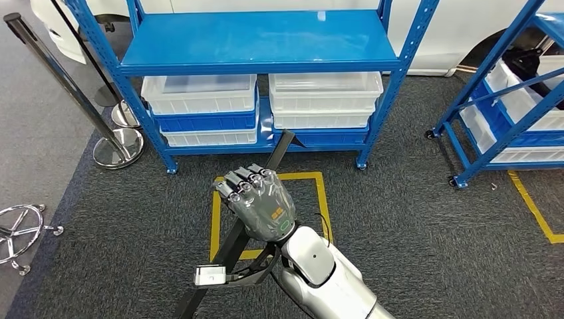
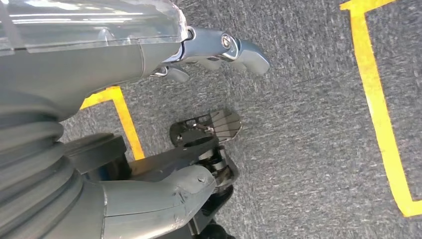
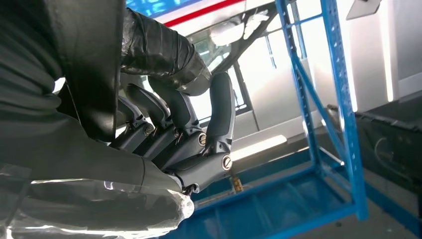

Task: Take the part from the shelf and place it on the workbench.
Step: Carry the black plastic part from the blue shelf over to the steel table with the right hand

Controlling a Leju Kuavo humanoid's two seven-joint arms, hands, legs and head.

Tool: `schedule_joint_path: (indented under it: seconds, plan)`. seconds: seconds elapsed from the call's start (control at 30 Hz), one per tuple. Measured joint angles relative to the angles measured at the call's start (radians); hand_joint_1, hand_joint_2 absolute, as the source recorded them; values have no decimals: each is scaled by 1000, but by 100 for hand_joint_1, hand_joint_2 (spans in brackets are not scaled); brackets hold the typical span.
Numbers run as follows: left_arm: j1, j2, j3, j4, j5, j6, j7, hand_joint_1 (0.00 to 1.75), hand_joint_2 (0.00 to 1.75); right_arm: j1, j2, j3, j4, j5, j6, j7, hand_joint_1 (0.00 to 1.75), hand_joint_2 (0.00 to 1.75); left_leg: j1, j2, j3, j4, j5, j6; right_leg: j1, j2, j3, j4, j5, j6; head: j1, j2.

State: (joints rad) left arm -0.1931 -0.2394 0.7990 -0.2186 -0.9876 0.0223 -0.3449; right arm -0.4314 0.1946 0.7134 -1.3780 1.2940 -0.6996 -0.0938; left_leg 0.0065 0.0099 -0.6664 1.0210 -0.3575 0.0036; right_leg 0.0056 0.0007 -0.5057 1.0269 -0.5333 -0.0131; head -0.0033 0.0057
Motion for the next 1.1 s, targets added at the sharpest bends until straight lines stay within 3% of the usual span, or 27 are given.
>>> schedule_joint_path:
  seconds: [0.07, 0.1, 0.2, 0.23, 0.27, 0.3, 0.37, 0.43, 0.5, 0.53, 0.57, 0.6, 0.63, 0.7, 0.73, 0.77, 0.83, 0.87, 0.9, 0.97, 1.0, 1.07, 1.1]
  plan:
    - [1, 1, 0, 0, -1, 0, 3, 0, 175, -2, 0, 0, 0, 0, 0, 0, 175, 175, 1, -2, -9, -1, -2, -11, -5, -4, -17, -6, 25, -12, 0, 0]
    - [2, 2, 0, 0, -1, 1, 4, 0, 175, -2, 0, 0, 1, 0, 0, 0, 175, 175, 1, -3, -19, 17, -31, -15, -9, -6, -30, -9, 40, -20, 0, 0]
    - [5, 5, -1, 0, 1, 5, 6, 0, 175, -1, 1, 1, 1, -4, 1, -1, 175, 175, 6, -4, -57, 173, -183, -27, -11, -9, -79, -9, 83, -34, 0, 0]
    - [5, 7, 0, 0, 4, 8, 5, 0, 175, -1, 1, 3, 2, -7, 1, -2, 175, 175, 7, -4, -62, 232, -207, -31, -11, -10, -98, -7, 96, -33, 0, 0]
    - [5, 8, 0, 0, 9, 10, 2, 0, 175, -1, 1, 5, 2, -10, 1, -3, 175, 175, 8, -4, -57, 270, -204, -34, -11, -10, -118, -4, 110, -32, 0, 0]
    - [5, 10, 0, 0, 15, 12, 0, 0, 175, -1, 1, 8, 3, -13, 1, -4, 175, 175, 9, -4, -37, 280, -179, -36, -12, -11, -139, 0, 123, -30, 0, 0]
    - [4, 14, 0, 0, 26, 14, -6, 0, 175, -1, 2, 14, 4, -17, 1, -5, 175, 175, 11, -5, 48, 202, -129, -36, -13, -11, -176, 8, 147, -23, 0, 0]
    - [2, 16, 1, 0, 31, 15, -9, 0, 175, -1, 4, 20, 3, -15, 0, -6, 175, 175, 8, -7, 155, 56, -152, -30, -11, -11, -198, 15, 169, -13, 0, 0]
    - [1, 16, 1, 0, 30, 15, -10, 0, 175, -1, 7, 23, -1, -12, 0, -12, 175, 175, 2, -10, 197, -22, -181, -18, -11, -13, -203, 12, 190, -1, 0, 0]
    - [2, 16, 1, 0, 29, 14, -9, 0, 175, -1, 7, 24, -4, -11, 0, -16, 175, 175, 2, -10, 190, -25, -174, -9, -11, -13, -204, 7, 201, 5, 0, 0]
    - [3, 16, 1, 0, 28, 14, -9, 0, 175, -1, 8, 24, -6, -10, 0, -20, 175, 175, 3, -8, 183, -27, -162, -1, -13, -12, -208, 8, 199, 11, 0, 0]
    - [3, 16, 1, 0, 28, 13, -9, 0, 175, 0, 8, 24, -8, -11, 0, -23, 175, 175, 5, -5, 172, -27, -148, 8, -14, -9, -216, 22, 174, 15, 0, 0]
    - [3, 15, 1, 0, 28, 13, -8, 0, 175, 0, 8, 24, -9, -11, 0, -24, 175, 175, 6, -3, 158, -29, -133, 17, -15, -7, -228, 55, 128, 18, 1, 0]
    - [3, 15, 1, 0, 27, 12, -8, 0, 175, 1, 7, 24, -10, -11, 0, -25, 175, 175, 4, 0, 125, -27, -104, 27, -17, -5, -253, 172, 13, 23, 1, 0]
    - [3, 15, 1, 0, 25, 12, -8, 0, 175, 2, 7, 24, -10, -8, 0, -25, 175, 175, 3, 1, 107, -26, -91, 28, -18, -5, -260, 234, -19, 25, 1, 0]
    - [2, 15, 1, 0, 22, 11, -7, 0, 175, 3, 5, 24, -10, -4, 0, -25, 175, 175, 2, 1, 88, -23, -78, 27, -18, -5, -257, 280, -24, 26, 1, 0]
    - [2, 15, 0, 0, 15, 9, -4, 0, 175, 5, 2, 24, -9, 0, 0, -29, 175, 175, 0, 2, 49, -15, -55, 24, -18, -5, -211, 285, 22, 23, 1, 0]
    - [1, 15, 0, 0, 12, 9, -3, 0, 175, 6, 1, 24, -9, -2, 0, -31, 175, 175, 0, 2, 32, -10, -44, 21, -18, -5, -161, 238, 42, 18, 1, 0]
    - [0, 14, -1, 0, 11, 9, -2, 0, 175, 5, 0, 24, -10, -3, 0, -34, 175, 175, -2, 1, 17, -5, -35, 17, -15, -4, -100, 166, 39, 12, 0, 0]
    - [-2, 12, -2, 0, 10, 7, -1, 0, 175, 4, 1, 24, -12, -4, 0, -38, 175, 175, -4, 1, 1, -2, -16, 7, -9, -4, -9, 34, 3, 4, 0, 0]
    - [-3, 12, -3, 0, 10, 7, -1, 0, 175, 3, 2, 24, -13, -4, 0, -39, 175, 175, -3, 1, -2, -5, -5, 1, -5, -4, 7, -1, -10, 2, 0, 0]
    - [-3, 11, -3, 0, 10, 6, 0, 0, 175, 3, 2, 24, -12, -4, 0, -40, 175, 175, 1, 0, -6, -11, 9, -12, -5, -5, -1, -16, 6, -4, 0, 0]
    - [-2, 11, -3, 0, 9, 6, 0, 0, 175, 4, 1, 24, -11, -4, 1, -40, 175, 175, 3, -1, -12, -2, -8, -18, -7, -6, -9, -20, 19, -10, 0, 0]
